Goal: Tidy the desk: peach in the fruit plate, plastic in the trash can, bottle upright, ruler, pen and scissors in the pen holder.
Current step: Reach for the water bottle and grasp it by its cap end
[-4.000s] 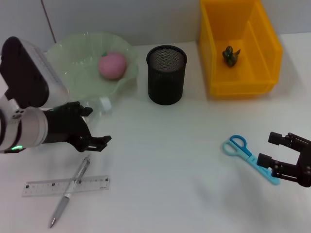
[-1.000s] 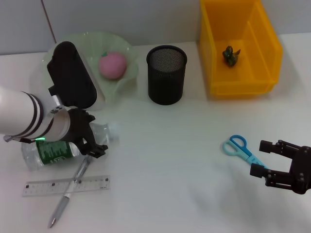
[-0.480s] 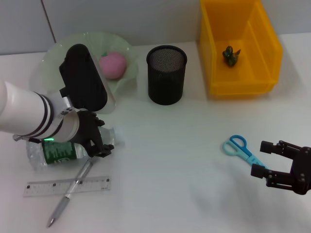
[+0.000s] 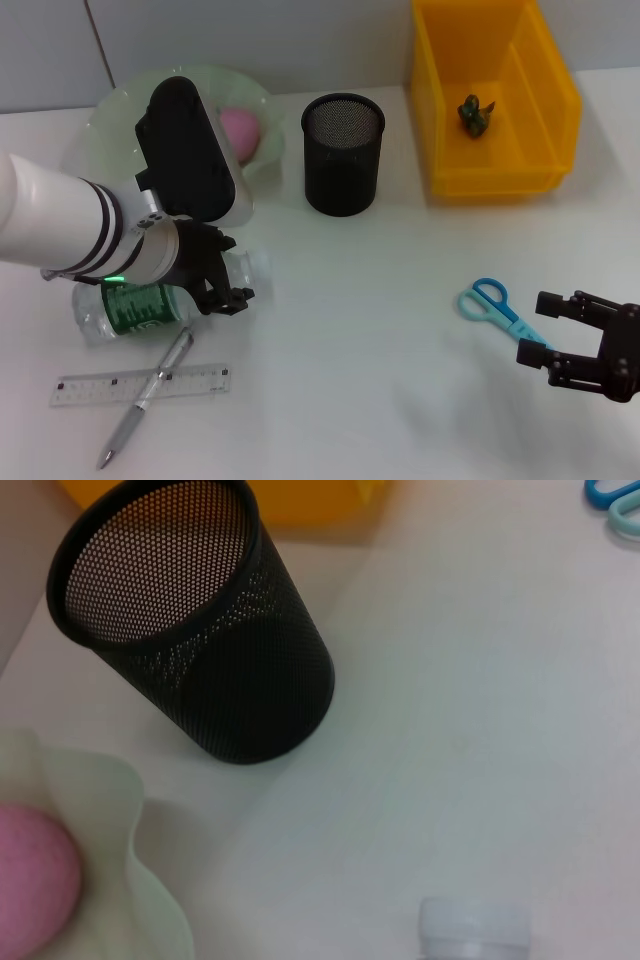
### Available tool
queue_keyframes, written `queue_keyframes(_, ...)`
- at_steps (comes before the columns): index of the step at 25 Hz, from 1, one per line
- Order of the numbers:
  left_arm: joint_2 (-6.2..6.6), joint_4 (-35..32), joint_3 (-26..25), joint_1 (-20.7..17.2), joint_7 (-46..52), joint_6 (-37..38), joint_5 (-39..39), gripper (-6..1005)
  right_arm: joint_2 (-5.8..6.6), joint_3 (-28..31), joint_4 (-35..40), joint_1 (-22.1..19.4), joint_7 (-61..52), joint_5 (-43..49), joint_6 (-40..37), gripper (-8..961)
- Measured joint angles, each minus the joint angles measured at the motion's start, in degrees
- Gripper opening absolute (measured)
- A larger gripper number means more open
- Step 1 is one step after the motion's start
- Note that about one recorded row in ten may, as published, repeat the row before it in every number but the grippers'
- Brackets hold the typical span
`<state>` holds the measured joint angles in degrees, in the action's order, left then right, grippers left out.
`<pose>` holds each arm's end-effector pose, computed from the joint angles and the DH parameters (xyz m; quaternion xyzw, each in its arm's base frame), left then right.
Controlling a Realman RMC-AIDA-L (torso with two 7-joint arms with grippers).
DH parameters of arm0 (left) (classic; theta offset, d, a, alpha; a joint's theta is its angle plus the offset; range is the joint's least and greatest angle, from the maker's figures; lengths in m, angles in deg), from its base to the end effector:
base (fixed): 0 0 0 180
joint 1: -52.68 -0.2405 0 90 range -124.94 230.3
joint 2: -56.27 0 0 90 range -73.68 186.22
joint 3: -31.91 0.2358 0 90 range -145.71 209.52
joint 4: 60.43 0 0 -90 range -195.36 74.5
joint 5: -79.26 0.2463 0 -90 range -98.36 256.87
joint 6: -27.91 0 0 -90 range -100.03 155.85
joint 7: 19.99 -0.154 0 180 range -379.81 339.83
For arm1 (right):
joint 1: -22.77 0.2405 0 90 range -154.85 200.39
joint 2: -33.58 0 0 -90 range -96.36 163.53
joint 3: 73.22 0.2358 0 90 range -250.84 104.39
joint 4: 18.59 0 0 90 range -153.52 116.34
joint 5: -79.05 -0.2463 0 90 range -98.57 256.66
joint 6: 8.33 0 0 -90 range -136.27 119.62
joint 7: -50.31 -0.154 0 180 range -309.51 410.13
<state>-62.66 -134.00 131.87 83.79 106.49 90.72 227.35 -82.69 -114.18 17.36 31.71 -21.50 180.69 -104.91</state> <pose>-0.1471 0.3857 -0.0743 -0.9620 -0.0268 0.1811 0.2027 0.3533 0.2426 0.0321 -0.8846 0.2943 0.3043 0.1954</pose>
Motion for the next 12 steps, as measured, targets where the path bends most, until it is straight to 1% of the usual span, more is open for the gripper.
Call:
queue_keyframes(4,0.01,-0.2,0.0,0.0,0.0,0.0,-0.2,634,0.0,0.0,0.0,-0.1,0.0,0.0,0.0,842)
queue_keyframes(9,0.14,-2.1,-0.8,-0.3,0.0,-0.2,-1.6,626,0.0,0.0,0.0,0.0,0.0,0.0,0.0,842)
queue_keyframes(12,0.23,-2.3,-1.8,-0.2,-0.8,0.0,-2.4,523,0.0,0.0,0.0,0.1,-0.1,0.0,0.0,842)
